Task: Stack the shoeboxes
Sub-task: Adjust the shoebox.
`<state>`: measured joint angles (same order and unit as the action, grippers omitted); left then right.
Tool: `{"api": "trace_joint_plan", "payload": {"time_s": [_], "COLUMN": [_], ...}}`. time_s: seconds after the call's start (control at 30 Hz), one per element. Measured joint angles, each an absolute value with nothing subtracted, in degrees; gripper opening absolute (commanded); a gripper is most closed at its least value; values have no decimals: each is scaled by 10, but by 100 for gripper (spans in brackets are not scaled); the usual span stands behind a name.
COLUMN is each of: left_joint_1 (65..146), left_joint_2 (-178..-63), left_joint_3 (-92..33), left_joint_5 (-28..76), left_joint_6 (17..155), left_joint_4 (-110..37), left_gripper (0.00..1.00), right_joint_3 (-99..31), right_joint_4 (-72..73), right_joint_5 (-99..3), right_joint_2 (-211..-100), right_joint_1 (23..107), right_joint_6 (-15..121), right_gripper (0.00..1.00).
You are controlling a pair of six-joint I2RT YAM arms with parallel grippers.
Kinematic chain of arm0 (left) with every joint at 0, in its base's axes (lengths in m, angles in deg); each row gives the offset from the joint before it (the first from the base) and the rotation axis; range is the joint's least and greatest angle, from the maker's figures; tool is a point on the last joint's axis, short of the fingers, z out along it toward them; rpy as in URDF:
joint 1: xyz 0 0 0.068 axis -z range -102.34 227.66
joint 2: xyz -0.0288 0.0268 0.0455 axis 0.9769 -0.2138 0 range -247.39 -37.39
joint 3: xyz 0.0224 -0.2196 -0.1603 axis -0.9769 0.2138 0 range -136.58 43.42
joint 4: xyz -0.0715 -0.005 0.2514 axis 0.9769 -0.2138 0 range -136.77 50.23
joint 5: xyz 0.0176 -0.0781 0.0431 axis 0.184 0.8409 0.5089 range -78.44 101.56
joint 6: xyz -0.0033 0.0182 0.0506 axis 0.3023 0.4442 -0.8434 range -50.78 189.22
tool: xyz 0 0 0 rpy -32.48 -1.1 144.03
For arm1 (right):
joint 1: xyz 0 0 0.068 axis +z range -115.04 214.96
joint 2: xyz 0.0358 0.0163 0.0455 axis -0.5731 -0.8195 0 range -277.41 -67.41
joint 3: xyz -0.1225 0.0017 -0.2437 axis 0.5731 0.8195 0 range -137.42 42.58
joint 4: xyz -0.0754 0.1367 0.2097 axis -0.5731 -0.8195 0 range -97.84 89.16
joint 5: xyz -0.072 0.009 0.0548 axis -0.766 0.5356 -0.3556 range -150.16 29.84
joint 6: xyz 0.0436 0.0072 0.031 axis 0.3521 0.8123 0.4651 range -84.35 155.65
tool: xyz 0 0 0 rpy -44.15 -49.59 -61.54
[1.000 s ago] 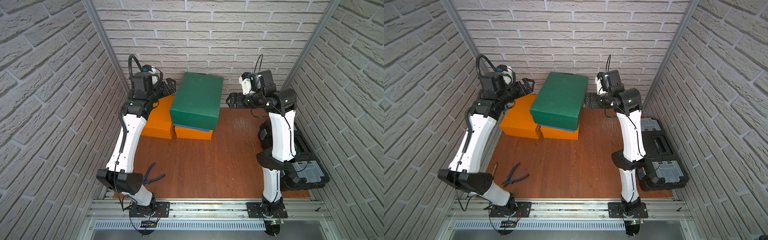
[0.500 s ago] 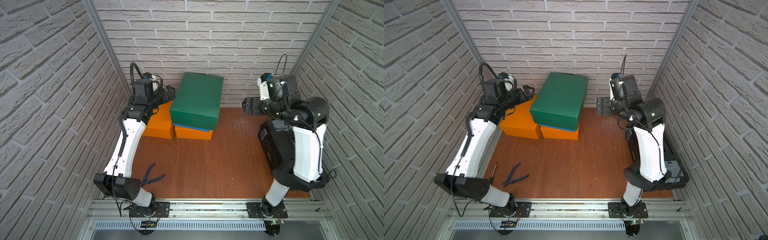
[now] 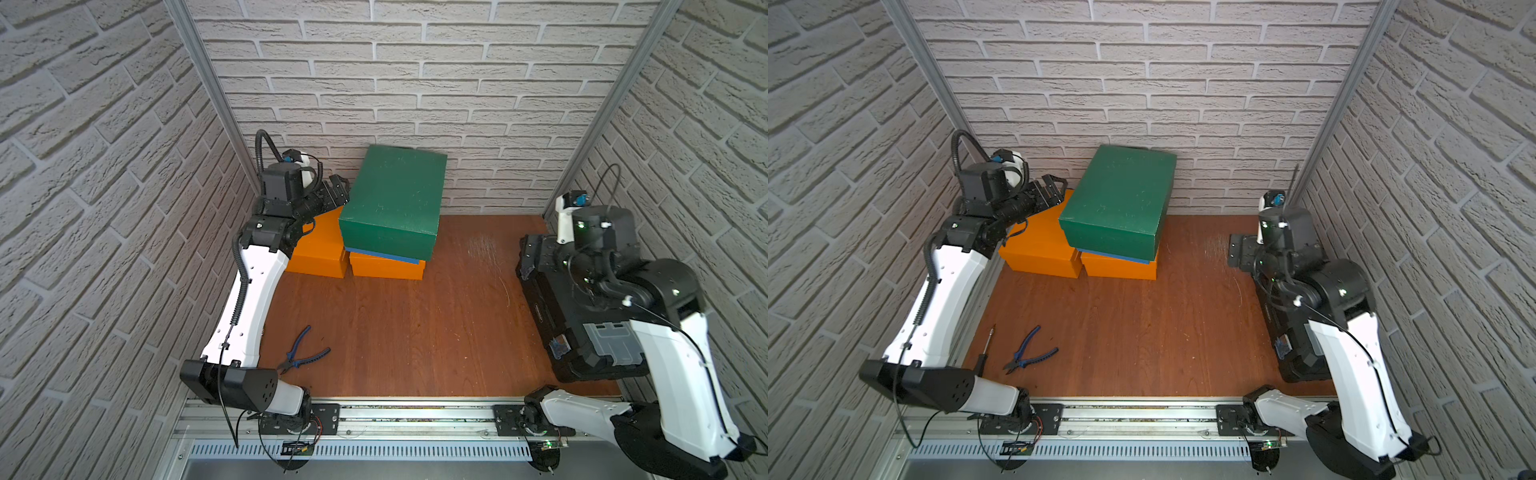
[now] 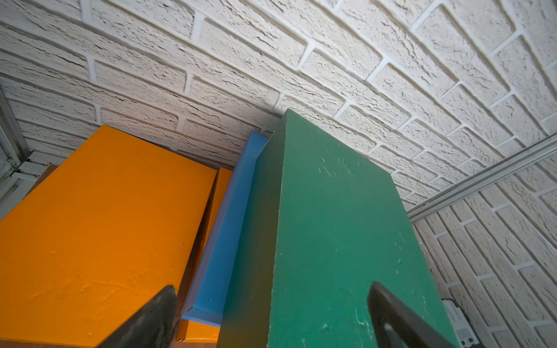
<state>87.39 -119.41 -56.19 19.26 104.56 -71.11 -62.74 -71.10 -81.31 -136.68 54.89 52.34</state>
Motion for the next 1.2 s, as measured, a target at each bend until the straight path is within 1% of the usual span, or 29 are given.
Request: {"api": "trace_joint_plan", "payload": {"time_s": [0.2, 0.27, 0.33, 0.37, 0.4, 0.43, 0.5, 0.57, 0.6, 0.63, 0.67, 0.73, 0.83, 0.93, 1.07, 1.2], "left_joint_1": [874, 874, 872, 870, 866, 862, 852, 839, 830, 821, 812, 792, 772, 762, 762, 762], "left_joint_2": [-1172, -1175, -1181, -1184, -1189, -1194, -1206, -1219, -1225, -1230, -1232, -1234, -1244, -1277, -1330, -1377], "left_joint_3": [-543, -542, -542, -542, -542, -542, -542, -542, -541, -537, -529, -503, -475, -473, -473, -473], "left_joint_5": [183, 180, 178, 178, 178, 179, 181, 186, 191, 196, 202, 215, 229, 246, 269, 288], "left_joint_6": [1046, 1046, 1045, 1045, 1045, 1046, 1048, 1051, 1055, 1060, 1067, 1081, 1102, 1121, 1140, 1160], "left_joint_4": [-711, -711, -711, -711, -711, -711, -711, -711, -709, -703, -696, -676, -660, -644, -623, -605], "left_gripper": [98, 98, 97, 93, 90, 85, 79, 68, 62, 51, 42, 31, 19, 11, 3, 1], "right_joint_3": [-521, -493, -472, -466, -461, -458, -452, -446, -442, -438, -434, -425, -408, -399, -400, -408], "right_joint_4": [-584, -546, -511, -497, -481, -464, -437, -415, -403, -395, -387, -373, -349, -330, -292, -263], "right_joint_5": [-675, -634, -596, -581, -565, -552, -534, -521, -515, -509, -505, -494, -476, -452, -411, -384], "right_joint_2": [-1430, -1439, -1446, -1450, -1455, -1462, -1476, -1492, -1501, -1509, -1516, -1532, -1554, -1580, -1617, -1653], "right_joint_1": [522, 517, 507, 501, 493, 485, 477, 470, 468, 466, 464, 461, 458, 455, 453, 454], "right_joint_6": [528, 530, 537, 542, 546, 552, 561, 568, 571, 574, 576, 579, 582, 593, 607, 618], "right_gripper": [95, 89, 79, 72, 63, 56, 46, 39, 34, 29, 27, 20, 9, 3, 3, 3]}}
